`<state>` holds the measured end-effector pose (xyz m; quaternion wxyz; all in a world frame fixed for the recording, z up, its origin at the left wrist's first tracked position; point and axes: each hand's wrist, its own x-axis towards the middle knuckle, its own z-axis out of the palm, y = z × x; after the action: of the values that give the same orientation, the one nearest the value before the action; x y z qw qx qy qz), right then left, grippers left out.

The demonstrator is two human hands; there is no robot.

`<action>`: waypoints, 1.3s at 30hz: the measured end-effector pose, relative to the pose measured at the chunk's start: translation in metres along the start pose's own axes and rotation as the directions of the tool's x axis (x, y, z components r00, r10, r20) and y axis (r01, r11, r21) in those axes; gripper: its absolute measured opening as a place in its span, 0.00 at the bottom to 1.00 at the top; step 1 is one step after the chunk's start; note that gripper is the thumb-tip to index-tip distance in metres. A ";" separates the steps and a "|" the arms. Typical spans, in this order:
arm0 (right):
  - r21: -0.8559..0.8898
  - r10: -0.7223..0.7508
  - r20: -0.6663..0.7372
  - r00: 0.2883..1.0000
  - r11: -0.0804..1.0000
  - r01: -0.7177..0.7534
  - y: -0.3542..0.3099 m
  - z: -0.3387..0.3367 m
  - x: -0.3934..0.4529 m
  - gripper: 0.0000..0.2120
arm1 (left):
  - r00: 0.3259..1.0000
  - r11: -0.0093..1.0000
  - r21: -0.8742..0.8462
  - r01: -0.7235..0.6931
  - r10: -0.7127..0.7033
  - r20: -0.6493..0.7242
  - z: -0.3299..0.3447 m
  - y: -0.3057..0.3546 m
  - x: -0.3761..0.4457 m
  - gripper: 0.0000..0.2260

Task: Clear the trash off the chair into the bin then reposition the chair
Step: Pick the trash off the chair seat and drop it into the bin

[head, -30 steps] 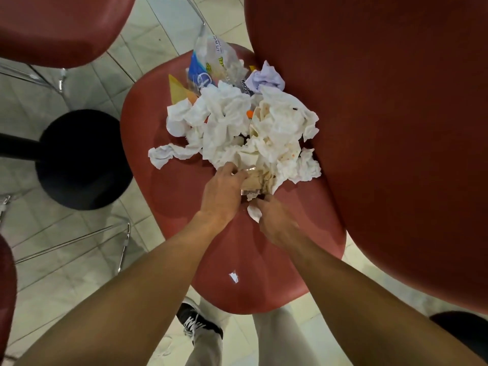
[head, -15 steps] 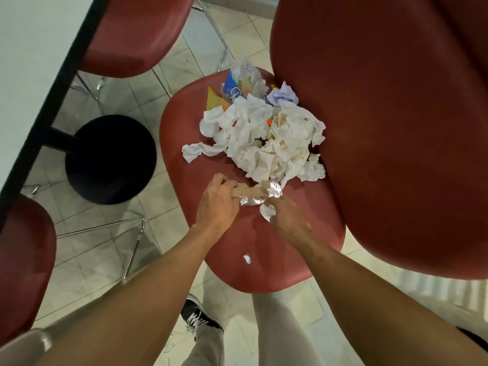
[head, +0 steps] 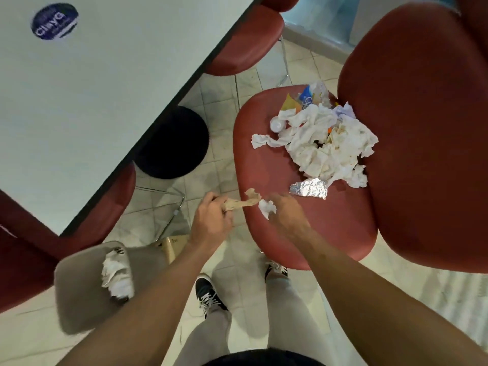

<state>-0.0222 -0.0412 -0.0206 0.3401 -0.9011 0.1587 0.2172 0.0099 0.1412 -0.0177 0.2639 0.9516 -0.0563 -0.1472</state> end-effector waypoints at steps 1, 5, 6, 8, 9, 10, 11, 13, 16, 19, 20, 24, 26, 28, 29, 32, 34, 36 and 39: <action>0.005 -0.003 -0.005 1.000 1.000 0.003 -0.006 0.006 -0.002 0.16 | 1.000 1.000 0.002 0.027 -0.027 -0.006 -0.005 -0.007 -0.006 0.15; -0.019 -0.037 0.048 0.998 0.999 0.038 -0.039 0.038 -0.013 0.23 | 0.993 0.994 -0.022 0.111 -0.112 -0.042 -0.028 -0.038 -0.036 0.16; -0.034 -0.054 0.068 0.996 0.998 0.056 -0.049 0.047 -0.016 0.23 | 0.991 0.992 -0.034 0.123 -0.125 -0.056 -0.034 -0.048 -0.043 0.16; -0.058 -0.086 0.104 0.991 0.994 0.092 -0.068 0.064 -0.024 0.23 | 0.981 0.985 -0.055 0.163 -0.168 -0.094 -0.045 -0.070 -0.060 0.16; -0.061 -0.098 0.117 0.988 0.992 0.106 -0.075 0.071 -0.027 0.23 | 0.975 0.981 -0.063 0.184 -0.190 -0.113 -0.049 -0.079 -0.066 0.16; -0.074 -0.118 0.136 0.984 0.989 0.129 -0.085 0.080 -0.032 0.23 | 0.967 0.975 -0.078 0.209 -0.218 -0.135 -0.056 -0.090 -0.077 0.16; -0.080 -0.132 0.150 0.980 0.986 0.145 -0.093 0.087 -0.035 0.23 | 0.960 0.971 -0.092 0.222 -0.234 -0.154 -0.061 -0.098 -0.084 0.15; -0.097 -0.168 0.175 0.970 0.978 0.187 -0.113 0.102 -0.043 0.23 | 0.947 0.963 -0.117 0.243 -0.262 -0.187 -0.072 -0.114 -0.100 0.14; -0.125 -0.211 0.197 0.957 0.963 0.238 -0.143 0.128 -0.054 0.23 | 0.908 0.932 -0.170 0.321 -0.354 -0.223 -0.089 -0.140 -0.122 0.14; -0.144 -0.239 0.224 0.945 0.951 0.275 -0.169 0.151 -0.061 0.24 | 0.873 0.901 -0.214 0.378 -0.423 -0.241 -0.099 -0.166 -0.140 0.14; -0.153 -0.250 0.235 0.940 0.945 0.289 -0.177 0.159 -0.064 0.24 | 0.859 0.889 -0.231 0.395 -0.447 -0.252 -0.103 -0.176 -0.146 0.15; -0.169 -0.270 0.293 0.917 0.930 0.328 -0.211 0.196 -0.074 0.24 | 0.786 0.827 -0.295 0.479 -0.553 -0.275 -0.114 -0.219 -0.167 0.16; -0.160 -0.279 0.315 0.907 0.927 0.340 -0.224 0.213 -0.078 0.24 | 0.773 0.816 -0.312 0.487 -0.569 -0.281 -0.119 -0.237 -0.175 0.16; -0.163 -0.282 0.334 0.900 0.923 0.349 -0.235 0.231 -0.083 0.24 | 0.761 0.810 -0.318 0.492 -0.578 -0.294 -0.125 -0.254 -0.182 0.16; -0.167 -0.282 0.347 0.895 0.920 0.354 -0.241 0.240 -0.084 0.24 | 0.752 0.803 -0.328 0.497 -0.587 -0.298 -0.128 -0.263 -0.186 0.16; -0.172 -0.261 0.372 0.891 0.923 0.343 -0.251 0.260 -0.089 0.25 | 0.731 0.784 -0.363 0.503 -0.610 -0.305 -0.133 -0.279 -0.194 0.15; -0.175 -0.267 0.380 0.886 0.919 0.353 -0.258 0.269 -0.090 0.26 | 0.725 0.773 -0.372 0.514 -0.623 -0.293 -0.133 -0.290 -0.195 0.15; -0.186 -0.282 0.410 0.867 0.905 0.382 -0.264 0.276 -0.093 0.26 | 0.742 0.775 -0.368 0.513 -0.616 -0.263 -0.133 -0.298 -0.196 0.16; -0.186 -0.286 0.420 0.861 0.902 0.390 -0.267 0.284 -0.092 0.26 | 0.780 0.800 -0.341 0.493 -0.581 -0.234 -0.128 -0.306 -0.195 0.16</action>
<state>-0.0659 0.3569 -0.0204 0.2742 -0.8919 -0.1030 0.3446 -0.1271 0.5013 -0.0231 0.3389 0.8947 0.2840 -0.0632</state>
